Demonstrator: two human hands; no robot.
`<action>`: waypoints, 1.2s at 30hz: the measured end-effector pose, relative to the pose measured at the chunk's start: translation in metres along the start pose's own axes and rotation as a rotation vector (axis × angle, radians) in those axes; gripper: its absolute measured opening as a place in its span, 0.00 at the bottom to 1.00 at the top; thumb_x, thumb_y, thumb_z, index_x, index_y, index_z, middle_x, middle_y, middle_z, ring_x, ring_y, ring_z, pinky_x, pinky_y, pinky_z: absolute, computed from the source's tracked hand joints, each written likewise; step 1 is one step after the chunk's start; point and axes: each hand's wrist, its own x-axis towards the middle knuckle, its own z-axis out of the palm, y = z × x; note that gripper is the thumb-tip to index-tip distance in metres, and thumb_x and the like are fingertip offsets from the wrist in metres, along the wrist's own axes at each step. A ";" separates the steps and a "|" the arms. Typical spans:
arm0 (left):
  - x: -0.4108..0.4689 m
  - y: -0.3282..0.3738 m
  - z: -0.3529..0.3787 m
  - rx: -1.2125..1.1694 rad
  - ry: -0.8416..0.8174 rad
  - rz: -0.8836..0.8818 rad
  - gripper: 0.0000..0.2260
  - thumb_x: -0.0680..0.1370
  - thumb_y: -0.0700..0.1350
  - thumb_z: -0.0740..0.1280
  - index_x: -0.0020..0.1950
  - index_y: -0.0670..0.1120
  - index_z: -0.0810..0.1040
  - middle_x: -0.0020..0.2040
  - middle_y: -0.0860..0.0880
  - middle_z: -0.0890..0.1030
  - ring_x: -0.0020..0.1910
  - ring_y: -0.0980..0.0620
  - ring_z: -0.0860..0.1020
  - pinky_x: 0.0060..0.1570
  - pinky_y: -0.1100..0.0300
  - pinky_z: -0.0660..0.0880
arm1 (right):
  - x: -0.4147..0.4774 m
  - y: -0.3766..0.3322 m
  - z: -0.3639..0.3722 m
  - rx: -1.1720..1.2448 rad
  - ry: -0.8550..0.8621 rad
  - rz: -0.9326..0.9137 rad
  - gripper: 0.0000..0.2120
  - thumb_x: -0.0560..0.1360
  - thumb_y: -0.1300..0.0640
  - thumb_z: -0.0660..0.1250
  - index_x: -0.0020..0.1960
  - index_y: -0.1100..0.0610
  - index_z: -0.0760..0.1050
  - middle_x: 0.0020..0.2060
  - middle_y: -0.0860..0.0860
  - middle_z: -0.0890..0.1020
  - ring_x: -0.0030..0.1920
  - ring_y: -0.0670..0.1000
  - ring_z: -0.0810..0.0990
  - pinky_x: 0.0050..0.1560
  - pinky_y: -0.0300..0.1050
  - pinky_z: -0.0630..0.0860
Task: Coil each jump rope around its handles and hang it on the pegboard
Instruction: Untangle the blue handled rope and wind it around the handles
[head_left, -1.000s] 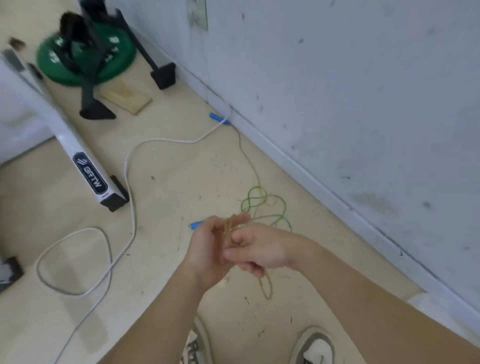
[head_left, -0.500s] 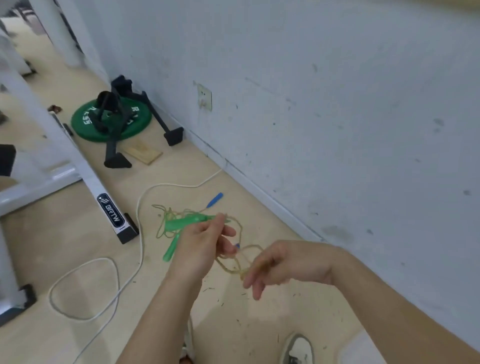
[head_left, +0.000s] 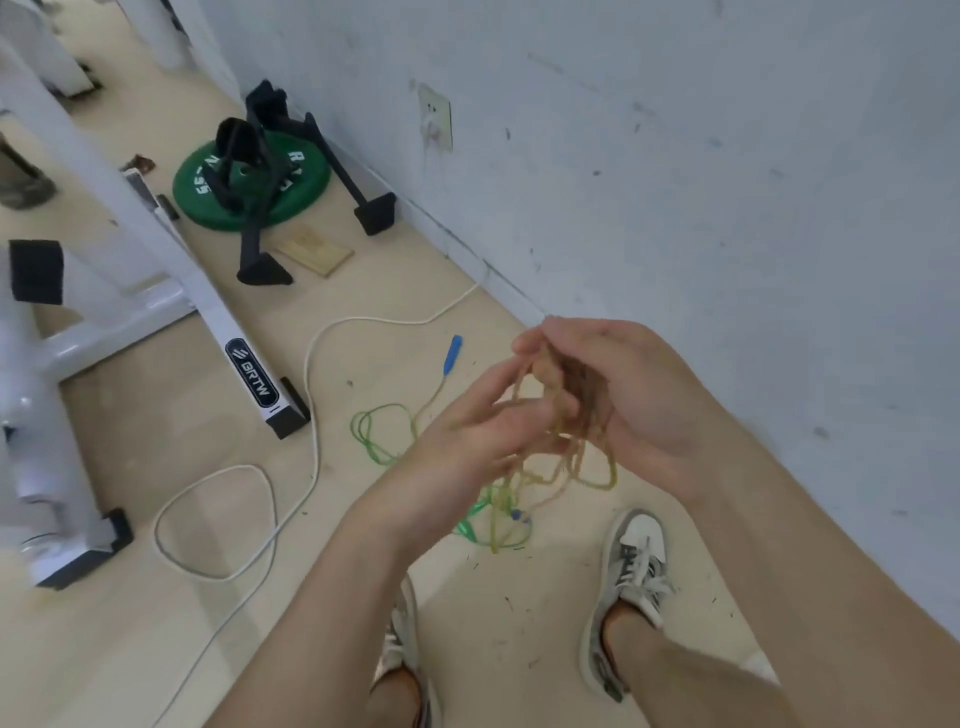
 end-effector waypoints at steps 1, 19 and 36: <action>0.002 -0.006 0.002 0.117 0.062 0.014 0.15 0.74 0.52 0.68 0.59 0.50 0.77 0.49 0.44 0.81 0.49 0.50 0.80 0.58 0.48 0.74 | -0.001 -0.002 -0.001 -0.021 -0.005 -0.003 0.13 0.81 0.56 0.61 0.47 0.62 0.81 0.32 0.54 0.75 0.29 0.50 0.73 0.31 0.41 0.74; -0.001 -0.014 -0.044 0.982 0.266 -0.334 0.16 0.80 0.51 0.60 0.36 0.48 0.78 0.36 0.47 0.81 0.37 0.50 0.78 0.41 0.57 0.73 | -0.003 -0.016 -0.069 0.282 0.725 -0.260 0.10 0.77 0.66 0.65 0.40 0.55 0.71 0.28 0.46 0.72 0.21 0.44 0.62 0.23 0.36 0.59; 0.010 0.027 -0.029 -0.732 0.609 0.232 0.15 0.84 0.49 0.55 0.49 0.40 0.75 0.37 0.45 0.84 0.43 0.46 0.84 0.35 0.63 0.80 | -0.001 0.040 -0.011 -0.819 -0.256 0.294 0.09 0.81 0.59 0.61 0.50 0.57 0.81 0.48 0.49 0.86 0.51 0.47 0.83 0.50 0.42 0.81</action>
